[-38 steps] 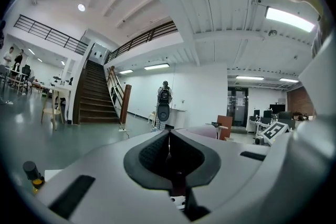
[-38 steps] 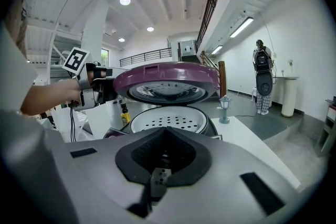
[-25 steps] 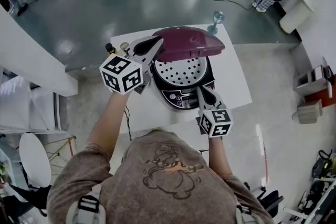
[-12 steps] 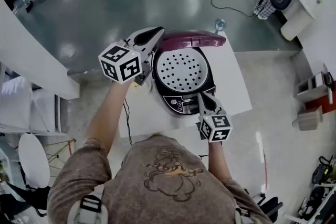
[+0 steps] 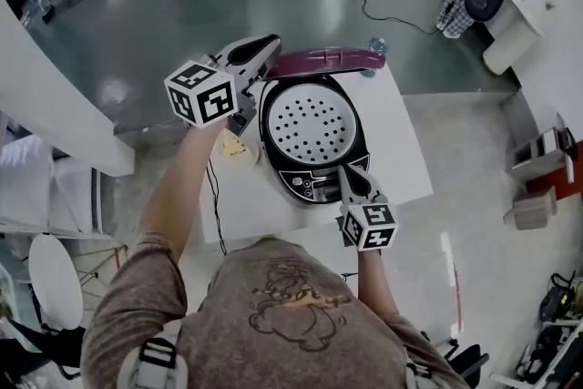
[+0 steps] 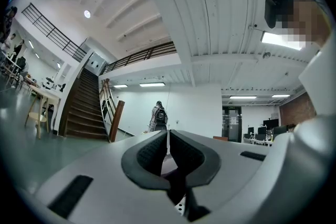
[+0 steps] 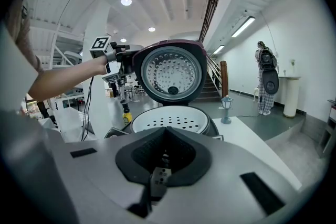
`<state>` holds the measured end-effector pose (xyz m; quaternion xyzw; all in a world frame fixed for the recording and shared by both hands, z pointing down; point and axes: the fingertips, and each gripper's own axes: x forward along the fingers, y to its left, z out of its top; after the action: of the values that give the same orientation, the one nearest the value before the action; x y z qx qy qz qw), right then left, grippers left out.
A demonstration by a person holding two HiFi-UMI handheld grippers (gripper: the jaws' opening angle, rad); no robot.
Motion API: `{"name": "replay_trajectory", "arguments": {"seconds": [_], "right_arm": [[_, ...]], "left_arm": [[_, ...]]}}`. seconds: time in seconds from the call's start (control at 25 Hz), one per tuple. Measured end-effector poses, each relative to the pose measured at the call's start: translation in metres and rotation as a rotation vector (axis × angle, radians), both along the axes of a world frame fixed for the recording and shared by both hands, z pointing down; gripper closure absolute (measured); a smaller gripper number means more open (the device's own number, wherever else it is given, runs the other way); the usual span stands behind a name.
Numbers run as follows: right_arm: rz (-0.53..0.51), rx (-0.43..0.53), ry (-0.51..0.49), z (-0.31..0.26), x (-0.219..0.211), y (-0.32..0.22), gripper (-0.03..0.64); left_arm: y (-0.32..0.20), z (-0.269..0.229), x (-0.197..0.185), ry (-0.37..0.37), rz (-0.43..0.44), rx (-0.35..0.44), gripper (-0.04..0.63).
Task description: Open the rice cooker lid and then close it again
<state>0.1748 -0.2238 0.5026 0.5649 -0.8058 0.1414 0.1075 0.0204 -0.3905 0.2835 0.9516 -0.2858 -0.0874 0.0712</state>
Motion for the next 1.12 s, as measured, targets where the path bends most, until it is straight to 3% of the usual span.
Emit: {"name": "replay_trajectory", "arguments": {"seconds": [0.36,1.12], "right_arm": [[-0.002,-0.001,-0.001,-0.001,0.000,0.000,0.612],[0.000,0.007,0.004,-0.001,0.000,0.001,0.612]], "left_arm": [[-0.020,-0.018,-0.003,-0.002,-0.006,0.043,0.572],[-0.067,-0.028,-0.014,0.037,-0.042,0.034,0.572]]}}
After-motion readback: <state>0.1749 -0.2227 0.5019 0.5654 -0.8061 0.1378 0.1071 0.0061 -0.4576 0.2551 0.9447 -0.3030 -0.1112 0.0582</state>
